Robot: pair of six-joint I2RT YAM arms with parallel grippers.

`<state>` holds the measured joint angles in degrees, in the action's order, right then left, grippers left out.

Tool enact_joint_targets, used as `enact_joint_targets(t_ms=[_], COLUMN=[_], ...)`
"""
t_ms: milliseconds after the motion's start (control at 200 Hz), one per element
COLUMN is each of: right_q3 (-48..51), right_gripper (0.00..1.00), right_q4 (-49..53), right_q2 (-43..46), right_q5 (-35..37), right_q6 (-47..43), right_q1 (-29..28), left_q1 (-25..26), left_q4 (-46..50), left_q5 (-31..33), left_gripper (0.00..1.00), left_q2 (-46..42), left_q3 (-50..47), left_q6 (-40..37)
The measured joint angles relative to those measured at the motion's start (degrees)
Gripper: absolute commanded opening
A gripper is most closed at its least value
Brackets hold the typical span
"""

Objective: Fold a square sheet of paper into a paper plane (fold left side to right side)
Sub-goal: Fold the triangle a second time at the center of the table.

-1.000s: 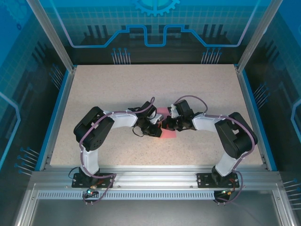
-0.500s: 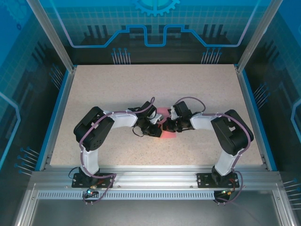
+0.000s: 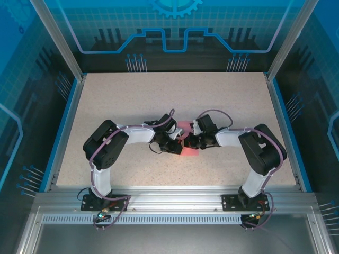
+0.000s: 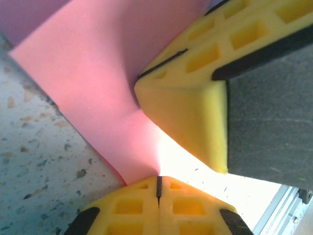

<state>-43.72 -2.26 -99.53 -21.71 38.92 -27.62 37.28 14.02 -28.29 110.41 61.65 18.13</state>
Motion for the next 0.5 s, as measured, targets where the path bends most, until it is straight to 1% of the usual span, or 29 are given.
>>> enact_joint_targets(t_ms=[315,500], right_q3=[1.9,2.5], right_gripper=[0.0,0.0], right_q4=[-1.8,-2.5], right_q2=[0.7,0.7], right_q5=[-2.0,-2.7], right_q6=[0.0,0.0], right_q1=[2.4,2.8], left_q1=[0.0,0.0], left_q4=[-1.5,-2.2], left_q5=[-0.6,-0.9], left_gripper=[0.0,0.0], left_q2=[0.4,0.3], left_q3=[0.0,-0.3], left_q6=[0.0,0.2])
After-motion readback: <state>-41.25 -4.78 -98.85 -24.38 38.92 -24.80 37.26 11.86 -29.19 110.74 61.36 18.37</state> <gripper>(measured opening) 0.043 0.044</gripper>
